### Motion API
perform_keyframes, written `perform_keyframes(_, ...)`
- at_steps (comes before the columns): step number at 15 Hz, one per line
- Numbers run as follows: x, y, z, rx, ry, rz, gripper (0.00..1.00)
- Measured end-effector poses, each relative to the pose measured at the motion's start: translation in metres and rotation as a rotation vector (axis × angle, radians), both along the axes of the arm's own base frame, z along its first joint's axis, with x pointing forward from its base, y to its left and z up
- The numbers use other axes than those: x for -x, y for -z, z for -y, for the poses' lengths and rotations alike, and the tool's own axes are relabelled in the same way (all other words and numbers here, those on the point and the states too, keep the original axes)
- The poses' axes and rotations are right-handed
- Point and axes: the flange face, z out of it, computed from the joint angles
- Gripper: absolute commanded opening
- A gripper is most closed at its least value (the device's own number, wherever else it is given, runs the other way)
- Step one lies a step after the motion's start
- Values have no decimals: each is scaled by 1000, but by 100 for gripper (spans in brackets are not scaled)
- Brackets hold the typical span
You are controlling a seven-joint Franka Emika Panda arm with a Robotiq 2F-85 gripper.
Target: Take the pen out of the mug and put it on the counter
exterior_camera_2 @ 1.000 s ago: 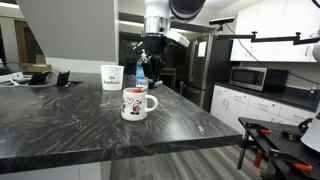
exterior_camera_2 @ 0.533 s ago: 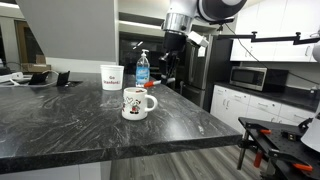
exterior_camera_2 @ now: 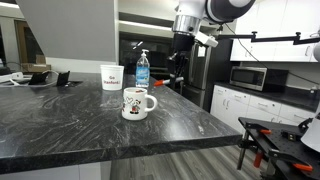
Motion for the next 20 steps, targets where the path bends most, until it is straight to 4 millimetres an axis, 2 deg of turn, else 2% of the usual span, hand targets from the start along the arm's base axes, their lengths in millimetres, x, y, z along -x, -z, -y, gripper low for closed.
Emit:
perform_keyframes(6,-6,30,38,-46,120,-94,6)
perform_keyframes(11,-39,60,57,-32,196,-143,6)
perform_keyframes(12,-48,66,58,-29,199,-151,48)
perform_keyframes(13,-56,71,59,-25,200,-157,49)
perform_keyframes(14,-63,76,59,-22,200,-159,55)
perform_keyframes(17,-77,82,57,-16,193,-161,78)
perform_keyframes(20,-82,78,49,-25,153,-153,99)
